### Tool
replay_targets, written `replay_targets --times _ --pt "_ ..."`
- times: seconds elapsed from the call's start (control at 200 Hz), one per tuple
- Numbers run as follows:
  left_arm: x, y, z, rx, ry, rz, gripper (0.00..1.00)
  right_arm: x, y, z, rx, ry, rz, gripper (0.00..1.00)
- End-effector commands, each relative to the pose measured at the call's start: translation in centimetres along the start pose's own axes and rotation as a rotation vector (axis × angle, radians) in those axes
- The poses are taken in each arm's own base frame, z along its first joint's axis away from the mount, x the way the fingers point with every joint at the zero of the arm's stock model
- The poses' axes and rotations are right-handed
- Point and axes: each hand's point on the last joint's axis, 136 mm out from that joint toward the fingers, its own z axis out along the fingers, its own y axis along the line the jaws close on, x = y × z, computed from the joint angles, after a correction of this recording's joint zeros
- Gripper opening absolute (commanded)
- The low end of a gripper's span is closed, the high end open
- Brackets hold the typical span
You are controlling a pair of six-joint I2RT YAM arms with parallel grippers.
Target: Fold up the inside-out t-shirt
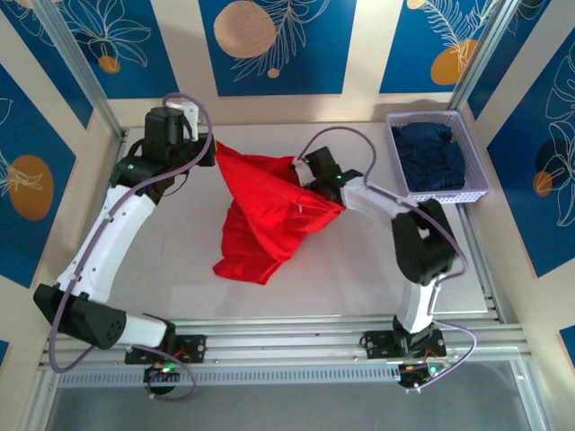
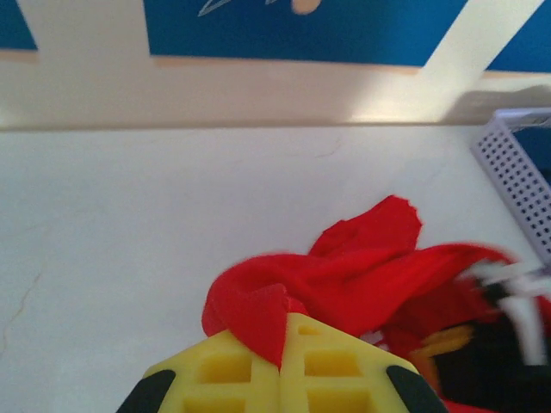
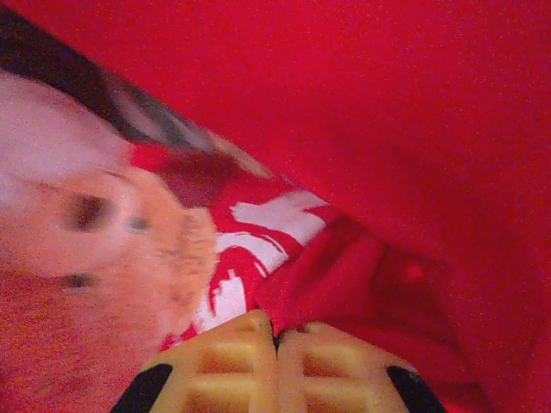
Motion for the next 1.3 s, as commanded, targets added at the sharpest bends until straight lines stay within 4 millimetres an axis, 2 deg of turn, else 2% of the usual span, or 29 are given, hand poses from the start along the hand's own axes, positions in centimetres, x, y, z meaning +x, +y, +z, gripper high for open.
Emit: replay_targets --times 0.0,0.1,0.24,0.435,0.62,0.675,0.76,0.865,0.94,1.115,1.295 --pt "1.3 -1.0 2.4 0.056 0.014 -0.025 0.00 -5.0 6.1 -3.7 -0.260 -0.187 -0.021 0.00" --pt "3.2 -3.3 4.1 0.155 0.067 -0.016 0.00 -6.8 8.3 -5.0 -0.311 -0.229 -0.043 0.00" --pt "4.4 -5.9 4.8 0.297 0.092 -0.021 0.00 -8.1 8.7 -5.9 -0.331 -0.257 -0.029 0.00" --pt "5.2 -7.6 4.5 0.414 0.098 0.000 0.00 -10.2 7.9 -7.2 -0.371 -0.329 0.053 0.00" --pt "6.3 -8.5 4.6 0.486 0.115 -0.019 0.00 -12.7 9.3 -7.3 -0.492 -0.380 0.107 0.00" --pt "6.6 -7.9 4.7 0.455 0.116 -0.023 0.00 -13.5 9.5 -7.6 -0.510 -0.392 0.112 0.00" --pt "7.0 -6.0 5.1 0.351 0.110 -0.031 0.00 -14.6 9.6 -8.3 -0.515 -0.416 0.101 0.00" --pt "8.2 -3.9 5.9 0.242 0.123 -0.031 0.00 -16.0 9.7 -10.2 -0.559 -0.459 0.092 0.00" --pt "9.6 -2.3 6.9 0.157 0.151 -0.042 0.00 -17.0 9.8 -11.8 -0.598 -0.498 0.090 0.00" --pt "13.5 -0.4 9.6 0.071 0.237 -0.065 0.00 -18.6 10.6 -15.3 -0.653 -0.588 0.066 0.00" --pt "16.4 2.9 11.6 -0.067 0.294 -0.083 0.00 -19.4 10.4 -17.6 -0.631 -0.617 0.079 0.00"
